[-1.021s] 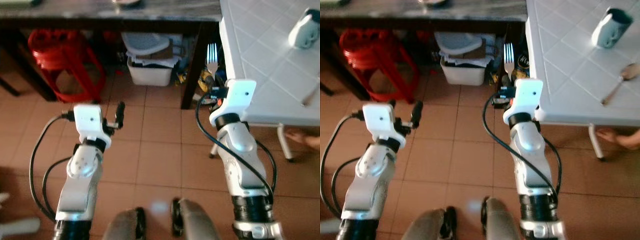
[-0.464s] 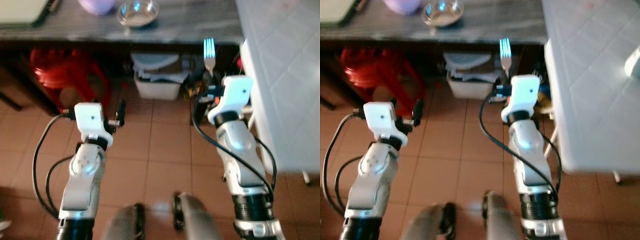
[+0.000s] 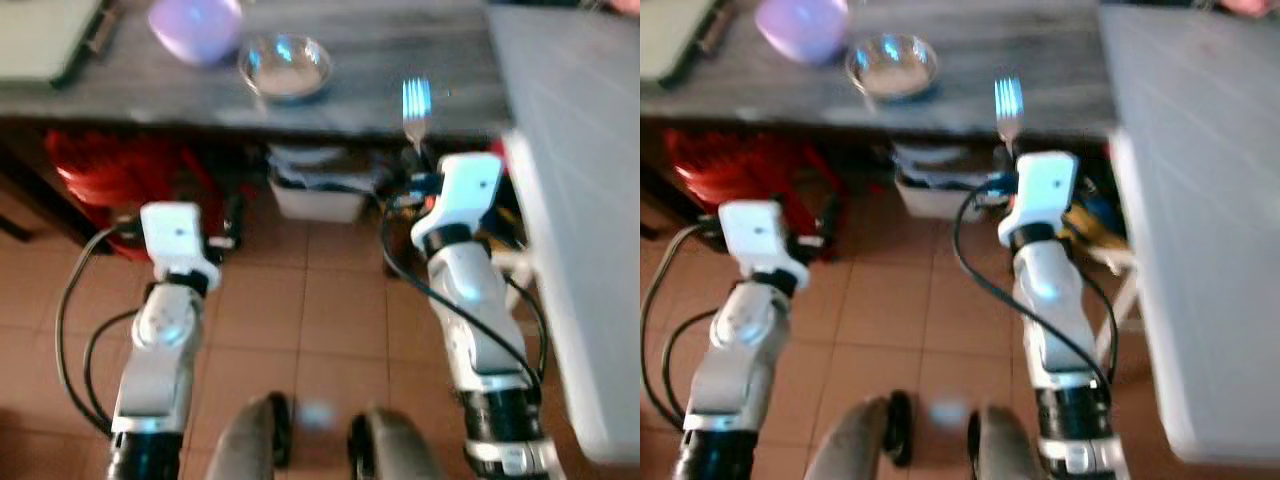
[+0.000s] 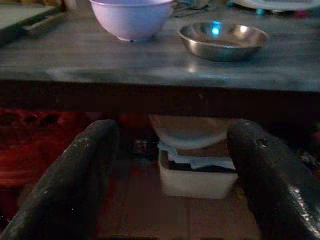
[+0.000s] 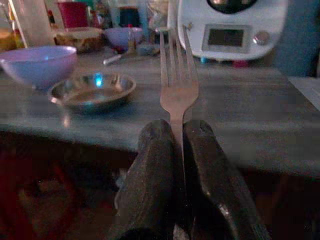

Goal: Setting the table

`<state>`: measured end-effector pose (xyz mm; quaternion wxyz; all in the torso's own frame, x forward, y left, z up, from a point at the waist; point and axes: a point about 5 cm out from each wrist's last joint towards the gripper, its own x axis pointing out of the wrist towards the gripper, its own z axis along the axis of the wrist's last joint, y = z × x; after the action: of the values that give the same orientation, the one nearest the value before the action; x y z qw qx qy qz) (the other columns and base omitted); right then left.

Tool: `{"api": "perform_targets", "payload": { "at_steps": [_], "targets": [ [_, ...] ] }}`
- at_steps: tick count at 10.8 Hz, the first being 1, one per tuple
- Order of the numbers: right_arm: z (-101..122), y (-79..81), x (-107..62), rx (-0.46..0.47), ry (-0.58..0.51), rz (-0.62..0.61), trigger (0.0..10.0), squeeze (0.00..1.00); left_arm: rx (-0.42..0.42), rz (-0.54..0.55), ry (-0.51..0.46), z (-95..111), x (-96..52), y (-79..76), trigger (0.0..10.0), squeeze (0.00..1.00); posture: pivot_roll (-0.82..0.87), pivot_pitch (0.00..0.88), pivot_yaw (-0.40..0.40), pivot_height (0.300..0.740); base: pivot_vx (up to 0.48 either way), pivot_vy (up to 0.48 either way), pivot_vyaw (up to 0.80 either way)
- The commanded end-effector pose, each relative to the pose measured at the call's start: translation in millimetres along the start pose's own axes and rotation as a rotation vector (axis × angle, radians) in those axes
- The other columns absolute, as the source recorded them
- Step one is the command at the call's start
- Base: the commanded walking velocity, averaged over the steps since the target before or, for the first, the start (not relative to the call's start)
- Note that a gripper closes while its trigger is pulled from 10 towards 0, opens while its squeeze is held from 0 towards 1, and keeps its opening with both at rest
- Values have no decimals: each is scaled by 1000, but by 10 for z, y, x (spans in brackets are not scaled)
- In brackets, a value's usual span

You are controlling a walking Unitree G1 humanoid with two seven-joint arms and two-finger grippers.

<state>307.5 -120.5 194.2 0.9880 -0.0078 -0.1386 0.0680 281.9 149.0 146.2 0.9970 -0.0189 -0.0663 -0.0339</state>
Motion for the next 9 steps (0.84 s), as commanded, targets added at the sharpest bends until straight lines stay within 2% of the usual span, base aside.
{"api": "perform_targets", "payload": {
  "at_steps": [1,3,4,6,7,8,9],
  "targets": [
    [15,-66,-19,-17,-9,-16,10000,0,6,-11,0,-7,-7,-36,10000,0,-52,220,32,740,458,0,0],
    [-29,-81,-17,-16,24,-48,10000,0,6,-17,-1,-9,-3,-48,10000,0,-57,218,35,740,458,0,0],
    [-50,-52,-2,7,36,-26,10000,0,6,-20,-3,-8,3,-58,10000,0,-57,218,35,740,458,0,0],
    [-59,7,17,-26,31,12,10000,0,2,-16,-4,-9,8,-52,10000,0,-56,215,36,740,442,0,0],
    [-66,4,19,-49,12,1,10000,0,-5,3,6,-23,-8,-44,10000,0,-56,215,36,740,307,368,0],
    [-96,3,-3,-9,48,22,10000,0,5,18,8,-30,-35,-18,10000,0,-52,216,36,740,0,0,0],
    [-93,1,-13,-16,41,30,10000,0,19,39,3,-22,-47,24,10000,0,-50,219,38,740,0,0,0]
  ]
}}
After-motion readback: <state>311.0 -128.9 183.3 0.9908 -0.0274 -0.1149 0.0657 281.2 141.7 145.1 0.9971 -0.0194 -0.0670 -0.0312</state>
